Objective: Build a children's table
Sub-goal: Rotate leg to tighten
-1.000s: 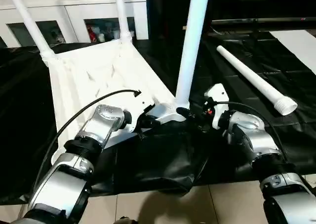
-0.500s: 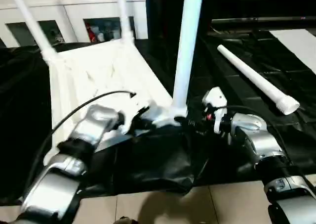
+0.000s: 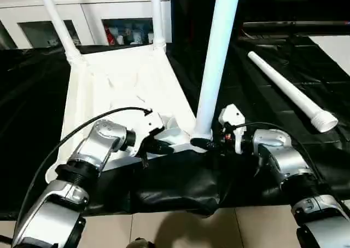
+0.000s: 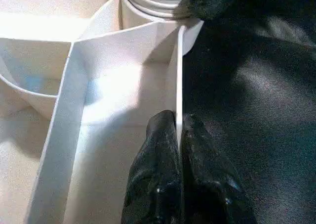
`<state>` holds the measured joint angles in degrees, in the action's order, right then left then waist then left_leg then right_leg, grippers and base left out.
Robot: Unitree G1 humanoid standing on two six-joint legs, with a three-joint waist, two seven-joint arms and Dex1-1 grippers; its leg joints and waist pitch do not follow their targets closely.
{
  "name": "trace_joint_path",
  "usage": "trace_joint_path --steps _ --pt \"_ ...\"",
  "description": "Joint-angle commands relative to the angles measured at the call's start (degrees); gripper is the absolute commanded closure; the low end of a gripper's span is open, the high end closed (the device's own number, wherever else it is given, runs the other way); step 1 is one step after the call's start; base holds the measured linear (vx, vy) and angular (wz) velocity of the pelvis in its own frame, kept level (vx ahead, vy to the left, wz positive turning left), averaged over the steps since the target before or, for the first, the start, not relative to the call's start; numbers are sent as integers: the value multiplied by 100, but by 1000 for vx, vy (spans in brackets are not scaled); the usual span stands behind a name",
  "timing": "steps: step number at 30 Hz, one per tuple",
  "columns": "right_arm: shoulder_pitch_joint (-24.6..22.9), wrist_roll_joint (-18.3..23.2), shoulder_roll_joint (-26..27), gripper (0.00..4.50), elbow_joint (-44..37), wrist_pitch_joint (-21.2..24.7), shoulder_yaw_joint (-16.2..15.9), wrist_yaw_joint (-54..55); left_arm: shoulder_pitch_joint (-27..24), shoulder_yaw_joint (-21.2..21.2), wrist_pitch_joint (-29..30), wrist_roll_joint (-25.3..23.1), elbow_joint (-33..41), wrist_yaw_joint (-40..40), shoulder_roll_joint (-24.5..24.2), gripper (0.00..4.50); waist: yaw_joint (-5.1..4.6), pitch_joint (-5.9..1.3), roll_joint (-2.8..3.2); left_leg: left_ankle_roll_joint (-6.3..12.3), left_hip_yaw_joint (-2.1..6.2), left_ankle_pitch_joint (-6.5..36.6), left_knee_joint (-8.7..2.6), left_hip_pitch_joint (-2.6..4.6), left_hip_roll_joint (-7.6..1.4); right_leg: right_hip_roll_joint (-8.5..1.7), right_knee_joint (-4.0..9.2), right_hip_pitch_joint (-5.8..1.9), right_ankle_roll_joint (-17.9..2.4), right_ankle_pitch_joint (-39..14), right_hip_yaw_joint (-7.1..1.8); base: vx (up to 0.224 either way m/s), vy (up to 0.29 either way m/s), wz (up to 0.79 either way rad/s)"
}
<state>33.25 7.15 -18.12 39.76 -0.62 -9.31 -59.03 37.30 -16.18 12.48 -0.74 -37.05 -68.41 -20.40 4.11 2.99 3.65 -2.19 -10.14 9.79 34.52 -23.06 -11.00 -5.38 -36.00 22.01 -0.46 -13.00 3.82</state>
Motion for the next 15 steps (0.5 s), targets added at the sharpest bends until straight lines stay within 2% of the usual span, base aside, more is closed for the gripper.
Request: trace_joint_path --steps 1,3,10,11,14,15 --pt "73 27 -2 160 90 -28 51 -33 -41 -92 11 116 70 -234 67 450 -30 -432 4 511 49 794 -364 153 -211 -283 344 -260 -1706 427 -196 0 0 0" --pt "80 23 19 169 115 -37 73 -28 -32 -77 0 120 48 -231 72 450 -36 -431 19 465 53 864 -371 157 -212 -282 350 -261 -1702 364 -196 0 0 0" --pt "-7 -12 63 176 179 -158 44 -23 -39 -75 -45 100 10 -258 39 450 -37 -433 9 438 52 878 -373 160 -214 -284 347 -259 -1709 377 -197 0 0 0" --pt "-30 -20 72 176 190 -179 52 17 -57 -75 -36 100 28 -246 40 450 -43 -431 -20 445 49 869 -374 154 -212 -282 350 -261 -1708 379 -200 0 0 0" --pt "0 -111 321 177 555 -152 297 1014 -43 9 72 16 -68 267 206 450 -96 -410 -36 394 54 940 -397 152 -207 -300 372 -250 -1690 97 -204 0 0 0" --pt "77 -188 563 177 891 -153 460 1886 78 139 164 -60 -297 867 404 450 -116 -401 -55 366 51 977 -397 145 -201 -301 383 -246 -1675 2 -212 0 0 0"
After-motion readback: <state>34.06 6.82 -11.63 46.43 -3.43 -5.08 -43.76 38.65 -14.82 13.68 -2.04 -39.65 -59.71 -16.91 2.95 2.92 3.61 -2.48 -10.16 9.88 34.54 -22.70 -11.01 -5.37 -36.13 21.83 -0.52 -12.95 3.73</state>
